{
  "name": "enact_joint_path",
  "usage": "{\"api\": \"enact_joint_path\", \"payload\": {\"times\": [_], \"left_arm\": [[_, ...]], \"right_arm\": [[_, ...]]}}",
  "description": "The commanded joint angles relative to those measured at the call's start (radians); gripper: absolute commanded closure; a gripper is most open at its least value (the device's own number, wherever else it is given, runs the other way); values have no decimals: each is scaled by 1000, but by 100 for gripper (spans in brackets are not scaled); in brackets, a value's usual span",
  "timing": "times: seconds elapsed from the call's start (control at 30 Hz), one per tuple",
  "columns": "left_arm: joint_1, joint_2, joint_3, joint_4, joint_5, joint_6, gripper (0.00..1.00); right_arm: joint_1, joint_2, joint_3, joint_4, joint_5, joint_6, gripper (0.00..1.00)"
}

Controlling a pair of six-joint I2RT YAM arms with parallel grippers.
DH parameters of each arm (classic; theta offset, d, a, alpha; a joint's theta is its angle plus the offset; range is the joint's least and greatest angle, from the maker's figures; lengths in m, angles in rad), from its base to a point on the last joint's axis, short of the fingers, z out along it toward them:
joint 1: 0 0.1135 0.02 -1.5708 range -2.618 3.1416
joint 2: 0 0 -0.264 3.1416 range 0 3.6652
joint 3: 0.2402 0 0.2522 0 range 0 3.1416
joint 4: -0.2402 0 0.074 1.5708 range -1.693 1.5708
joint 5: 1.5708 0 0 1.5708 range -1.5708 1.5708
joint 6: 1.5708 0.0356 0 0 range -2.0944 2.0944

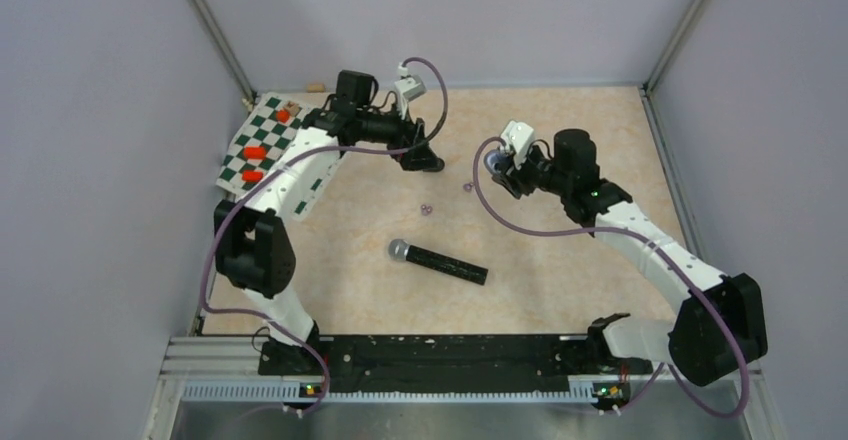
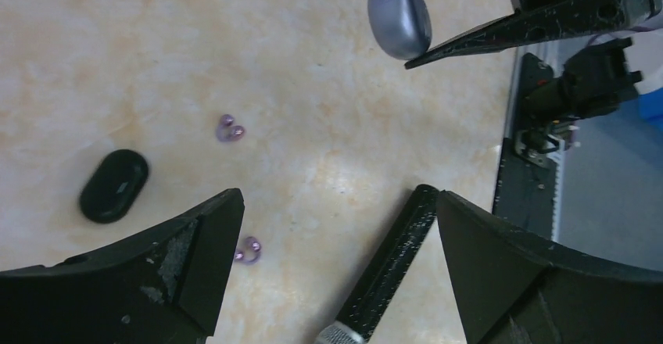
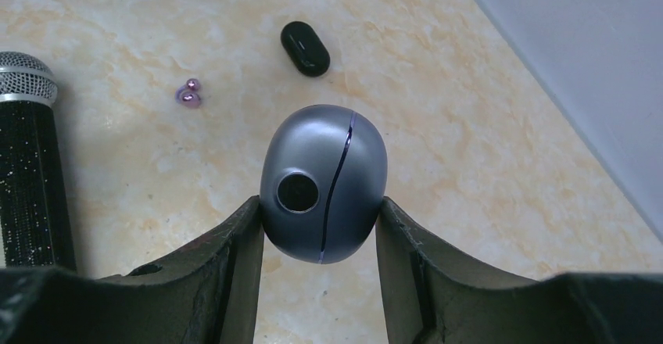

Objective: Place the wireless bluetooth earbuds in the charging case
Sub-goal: Pick up the charging case at the center of the board.

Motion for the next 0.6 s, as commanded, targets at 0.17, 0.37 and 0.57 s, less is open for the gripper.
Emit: {"api": "enact_joint_path", "payload": {"times": [0.17,0.37,0.57], "left_arm": [[-107,91,58,96,181,-247,1],[-146,99,10,207,211,-348,1],[-186,119,-4,213,210,-350,1]], "right_arm": [[94,-88,-58,123,-12,-99,76],[122,-91,-70,131,-14,-109,76],[130,-110,-78,141,-20,-109,76]]}}
